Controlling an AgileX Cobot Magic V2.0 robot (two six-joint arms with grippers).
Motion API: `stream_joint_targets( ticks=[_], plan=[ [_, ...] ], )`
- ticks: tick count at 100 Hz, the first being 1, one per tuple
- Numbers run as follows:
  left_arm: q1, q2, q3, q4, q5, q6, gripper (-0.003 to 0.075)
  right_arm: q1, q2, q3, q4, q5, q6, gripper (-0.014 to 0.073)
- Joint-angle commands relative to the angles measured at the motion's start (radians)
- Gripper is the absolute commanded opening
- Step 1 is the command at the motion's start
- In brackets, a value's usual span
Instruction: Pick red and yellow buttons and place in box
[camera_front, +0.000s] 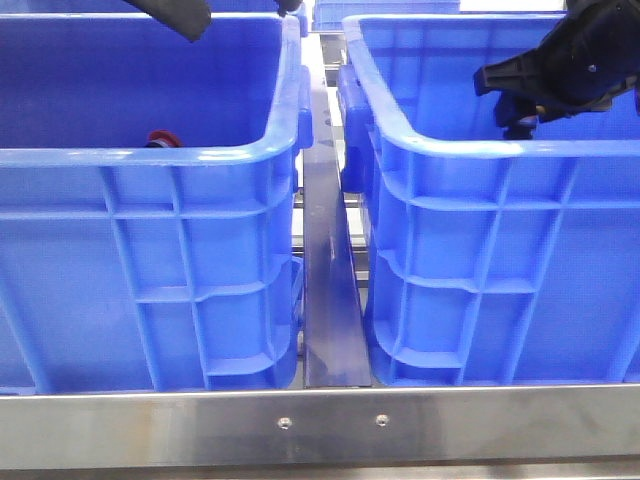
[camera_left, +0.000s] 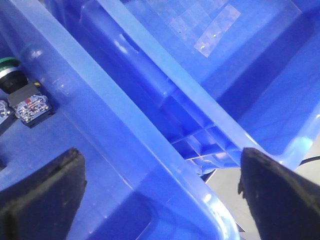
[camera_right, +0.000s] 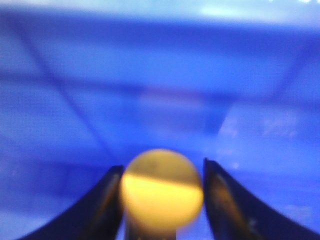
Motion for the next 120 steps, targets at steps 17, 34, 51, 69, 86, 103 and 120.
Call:
stream_joint_targets(
  ticks=[17, 34, 51, 69, 86, 103, 120],
  plan=[
    [-0.007, -0.037, -0.028, -0.029, -0.055, 0.003, 0.0587, 0.000, -0.046, -0.026, -0.002, -0.011, -0.006, 0.0489],
    [-0.007, -0.037, -0.028, -0.029, -0.055, 0.003, 0.0587, 0.000, -0.067, -0.026, -0.002, -0.011, -0.006, 0.0489],
    [0.010, -0.037, -0.028, -0.016, -0.071, -0.009, 0.0587, -0.004, -0.149, -0.025, -0.002, 0.048, -0.006, 0.0489],
    [0.121, -0.039, -0.028, 0.016, -0.086, -0.120, 0.0586, -0.005, -0.271, 0.008, -0.002, 0.113, -0.006, 0.0489],
    [0.188, -0.034, -0.028, 0.178, -0.145, -0.307, 0.0585, -0.005, -0.364, 0.040, -0.002, 0.112, -0.006, 0.0489],
    [0.206, 0.044, -0.028, 0.397, -0.152, -0.396, 0.0585, -0.005, -0.383, 0.041, -0.002, 0.114, -0.006, 0.0489],
    [0.218, 0.137, -0.028, 0.452, -0.193, -0.404, 0.0585, -0.005, -0.383, 0.041, -0.002, 0.139, -0.006, 0.0489]
  ],
)
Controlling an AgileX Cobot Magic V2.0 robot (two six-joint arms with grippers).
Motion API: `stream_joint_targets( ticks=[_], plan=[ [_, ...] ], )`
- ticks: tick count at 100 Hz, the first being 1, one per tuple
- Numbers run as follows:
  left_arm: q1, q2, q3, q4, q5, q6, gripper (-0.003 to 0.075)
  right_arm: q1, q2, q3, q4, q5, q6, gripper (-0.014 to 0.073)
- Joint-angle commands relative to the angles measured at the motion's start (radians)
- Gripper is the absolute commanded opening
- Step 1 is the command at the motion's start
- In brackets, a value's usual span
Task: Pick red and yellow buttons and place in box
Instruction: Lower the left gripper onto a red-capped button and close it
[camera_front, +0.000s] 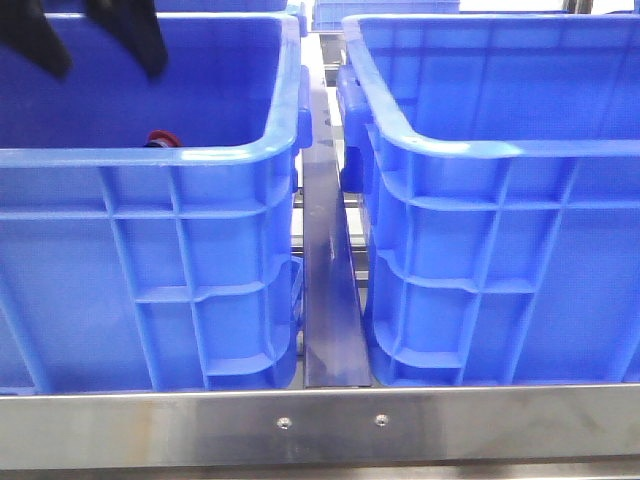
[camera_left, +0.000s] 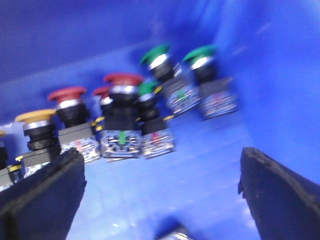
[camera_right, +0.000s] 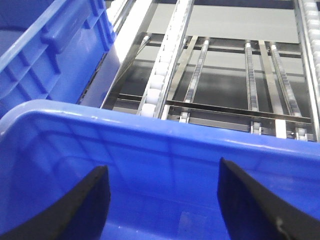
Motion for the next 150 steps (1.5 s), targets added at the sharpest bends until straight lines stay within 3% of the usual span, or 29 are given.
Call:
stream_joint_targets(
  ticks=[1, 30, 80, 90, 107, 114, 150],
  plan=[
    [0.012, 0.006, -0.028, 0.029, -0.088, -0.020, 0.0585, -0.005, -0.041, -0.026, -0.002, -0.010, -0.006, 0.0489],
    [0.084, 0.115, -0.028, 0.028, -0.176, -0.020, 0.0585, -0.005, -0.041, -0.026, -0.002, -0.009, -0.006, 0.0489],
    [0.086, 0.209, -0.032, 0.004, -0.201, -0.020, 0.0580, -0.005, -0.040, -0.026, -0.002, -0.022, -0.006, 0.0489],
    [0.086, 0.209, -0.032, 0.004, -0.197, -0.020, 0.0498, -0.005, -0.040, -0.026, -0.002, -0.022, -0.006, 0.0489],
    [0.086, 0.209, -0.032, 0.004, -0.191, -0.020, 0.0191, -0.005, -0.040, -0.026, -0.002, -0.022, -0.006, 0.0489],
    [0.086, 0.209, -0.032, 0.002, -0.191, -0.020, 0.0103, -0.005, -0.040, -0.026, -0.002, -0.022, -0.006, 0.0489],
    [0.069, 0.082, -0.012, -0.044, -0.200, -0.008, 0.0089, -0.005, -0.054, -0.026, -0.002, 0.036, -0.006, 0.0489]
  ],
)
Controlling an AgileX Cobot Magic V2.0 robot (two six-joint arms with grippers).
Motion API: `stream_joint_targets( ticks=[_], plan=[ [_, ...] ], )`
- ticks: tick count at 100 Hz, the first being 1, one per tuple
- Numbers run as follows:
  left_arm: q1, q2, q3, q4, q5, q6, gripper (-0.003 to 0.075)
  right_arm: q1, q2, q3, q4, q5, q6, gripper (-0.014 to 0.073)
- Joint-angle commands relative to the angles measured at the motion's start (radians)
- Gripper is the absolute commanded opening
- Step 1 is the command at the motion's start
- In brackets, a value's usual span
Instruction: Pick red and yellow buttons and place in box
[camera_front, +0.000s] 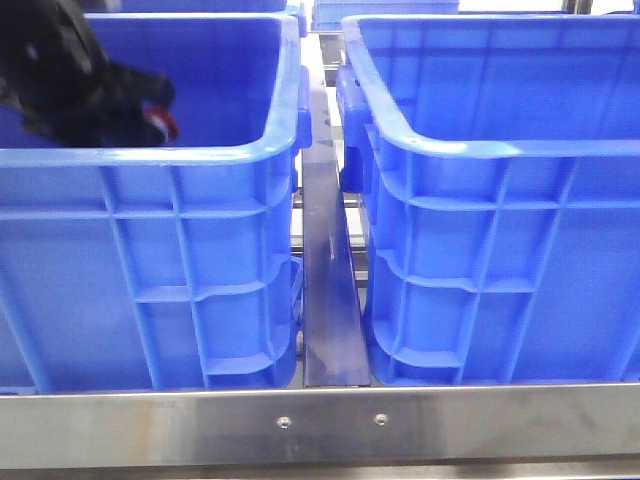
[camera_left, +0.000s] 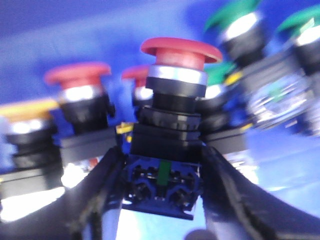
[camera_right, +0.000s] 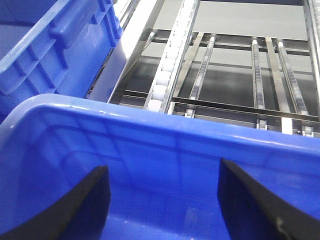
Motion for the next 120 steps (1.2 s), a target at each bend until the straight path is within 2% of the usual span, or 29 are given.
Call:
stream_joint_targets(
  ticks=[1, 24, 53, 64, 75, 96, 106, 120],
  plan=[
    [-0.018, -0.103, -0.012, -0.021, -0.054, 0.007, 0.0089, -0.005, -0.056, -0.026, 0.002, 0.015, -0.006, 0.0489],
    [-0.138, -0.253, 0.018, -0.024, -0.054, 0.020, 0.0089, -0.005, -0.112, -0.027, 0.077, 0.214, -0.005, 0.0489],
    [-0.294, -0.342, 0.018, -0.025, -0.046, 0.020, 0.0088, -0.005, -0.159, -0.028, 0.422, 0.546, -0.005, 0.0492],
    [-0.353, -0.342, 0.018, -0.026, -0.046, 0.020, 0.0088, -0.005, -0.154, -0.028, 0.502, 0.622, -0.005, 0.0566],
    [-0.410, -0.342, 0.018, -0.026, -0.048, 0.020, 0.0088, -0.005, -0.154, -0.028, 0.507, 0.688, 0.020, 0.0640],
    [-0.492, -0.346, 0.018, -0.020, -0.067, 0.020, 0.0088, -0.005, -0.137, -0.028, 0.468, 0.771, 0.068, 0.0636],
    [-0.504, -0.346, 0.018, -0.010, -0.075, 0.020, 0.0088, -0.003, -0.097, -0.026, 0.417, 0.827, 0.117, 0.0636],
    [-0.506, -0.346, 0.018, -0.010, -0.077, 0.020, 0.0088, -0.002, -0.041, -0.026, 0.415, 0.915, 0.127, 0.0636]
  ],
)
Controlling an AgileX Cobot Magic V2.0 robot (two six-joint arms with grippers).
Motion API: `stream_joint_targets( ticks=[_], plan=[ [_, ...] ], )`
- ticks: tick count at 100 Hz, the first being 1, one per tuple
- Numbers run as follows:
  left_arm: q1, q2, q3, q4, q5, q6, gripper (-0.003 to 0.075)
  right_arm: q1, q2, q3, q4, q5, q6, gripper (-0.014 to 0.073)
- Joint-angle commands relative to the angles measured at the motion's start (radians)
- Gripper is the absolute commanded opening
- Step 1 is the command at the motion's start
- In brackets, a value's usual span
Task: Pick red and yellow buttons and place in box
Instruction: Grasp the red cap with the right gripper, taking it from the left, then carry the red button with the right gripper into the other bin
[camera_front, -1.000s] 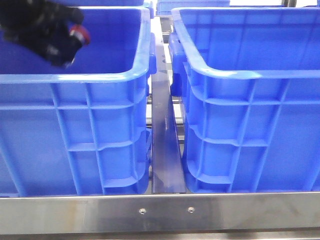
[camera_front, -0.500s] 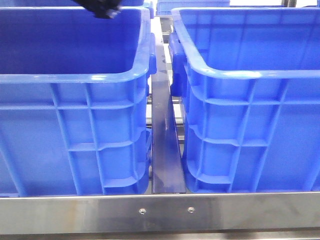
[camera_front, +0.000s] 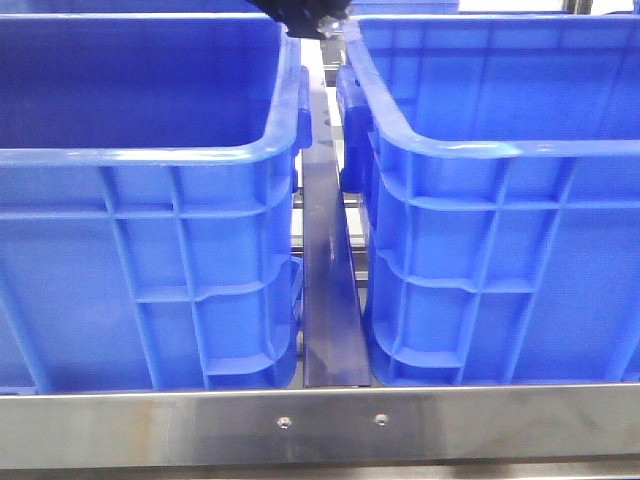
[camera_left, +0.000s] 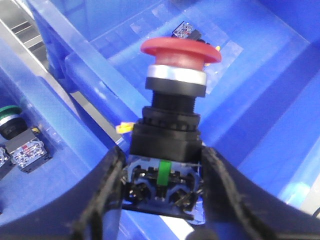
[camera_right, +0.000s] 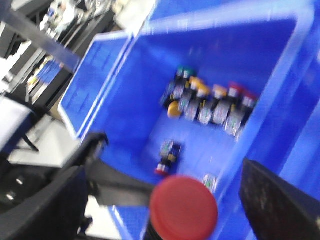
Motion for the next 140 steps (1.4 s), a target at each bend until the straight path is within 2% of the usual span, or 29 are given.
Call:
stream_joint_targets(
  ticks=[1, 31, 40, 51, 56, 63, 69, 82, 89, 102, 125, 140],
  plan=[
    [-0.008, -0.041, -0.029, 0.000, -0.078, 0.001, 0.0088, -0.002, 0.000, -0.027, 0.046, 0.073, 0.008, 0.0636],
    [-0.008, -0.041, -0.029, 0.000, -0.082, 0.001, 0.0087, -0.002, 0.040, -0.027, 0.022, 0.119, 0.008, 0.0613],
    [-0.008, -0.041, -0.029, -0.006, -0.082, 0.001, 0.0087, -0.002, 0.040, -0.027, 0.023, 0.117, 0.007, 0.0507],
    [-0.008, -0.041, -0.029, 0.000, -0.082, 0.001, 0.0087, -0.002, 0.040, -0.027, 0.023, 0.115, 0.007, 0.0306],
    [-0.008, -0.041, -0.029, 0.000, -0.082, 0.001, 0.0101, -0.002, 0.040, -0.027, 0.023, 0.115, 0.007, 0.0245],
    [-0.008, -0.041, -0.029, -0.006, -0.078, 0.001, 0.0171, -0.002, 0.040, -0.027, 0.023, 0.115, 0.007, 0.0171],
    [-0.008, -0.041, -0.029, 0.000, -0.076, 0.001, 0.0277, -0.002, 0.040, -0.027, 0.023, 0.115, 0.007, 0.0137],
    [-0.008, -0.043, -0.029, 0.000, -0.059, 0.001, 0.0557, -0.002, 0.040, -0.028, 0.024, 0.112, 0.007, 0.0129],
    [-0.008, -0.043, -0.035, 0.008, -0.019, 0.001, 0.0634, -0.005, 0.040, -0.031, 0.024, 0.097, 0.007, 0.0129],
    [-0.008, -0.052, -0.059, 0.040, 0.064, 0.001, 0.0640, -0.063, 0.040, -0.066, 0.022, 0.083, -0.041, 0.0129],
    [0.039, -0.112, -0.061, 0.045, 0.073, -0.005, 0.0640, -0.243, 0.035, -0.112, 0.006, 0.070, -0.141, 0.0129],
    [0.099, -0.123, -0.061, 0.045, 0.101, -0.006, 0.0640, -0.343, 0.035, -0.112, -0.099, -0.012, -0.178, 0.0129]
  ],
)
